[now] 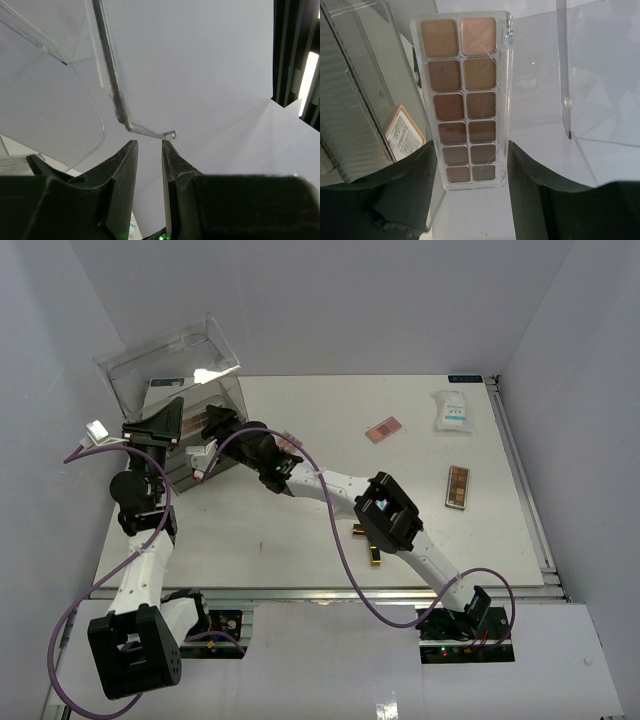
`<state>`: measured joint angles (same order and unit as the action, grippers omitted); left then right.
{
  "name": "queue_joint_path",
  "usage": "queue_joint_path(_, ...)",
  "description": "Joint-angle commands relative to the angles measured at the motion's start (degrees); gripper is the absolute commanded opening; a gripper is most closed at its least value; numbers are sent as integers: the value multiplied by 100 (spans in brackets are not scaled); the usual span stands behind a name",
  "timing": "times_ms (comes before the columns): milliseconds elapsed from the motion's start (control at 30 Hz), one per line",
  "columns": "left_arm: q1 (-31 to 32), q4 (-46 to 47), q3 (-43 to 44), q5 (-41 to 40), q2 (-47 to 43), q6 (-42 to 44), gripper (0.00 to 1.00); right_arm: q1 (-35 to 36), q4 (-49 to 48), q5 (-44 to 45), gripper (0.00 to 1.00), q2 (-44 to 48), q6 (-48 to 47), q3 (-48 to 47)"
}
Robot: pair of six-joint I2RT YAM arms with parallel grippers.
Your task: Organize the makeup
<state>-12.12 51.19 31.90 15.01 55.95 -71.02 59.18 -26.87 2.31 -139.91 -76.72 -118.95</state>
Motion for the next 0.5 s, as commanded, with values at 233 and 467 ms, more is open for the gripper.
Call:
queue_joint_path(233,-36,-32,275,46,-163,293,37,-84,-553,-54,18,-921,-712,-1227)
queue_joint_path(467,-45,-50,238,55,-190,282,37,-152,-413,23,36,-913,-1062,-1047)
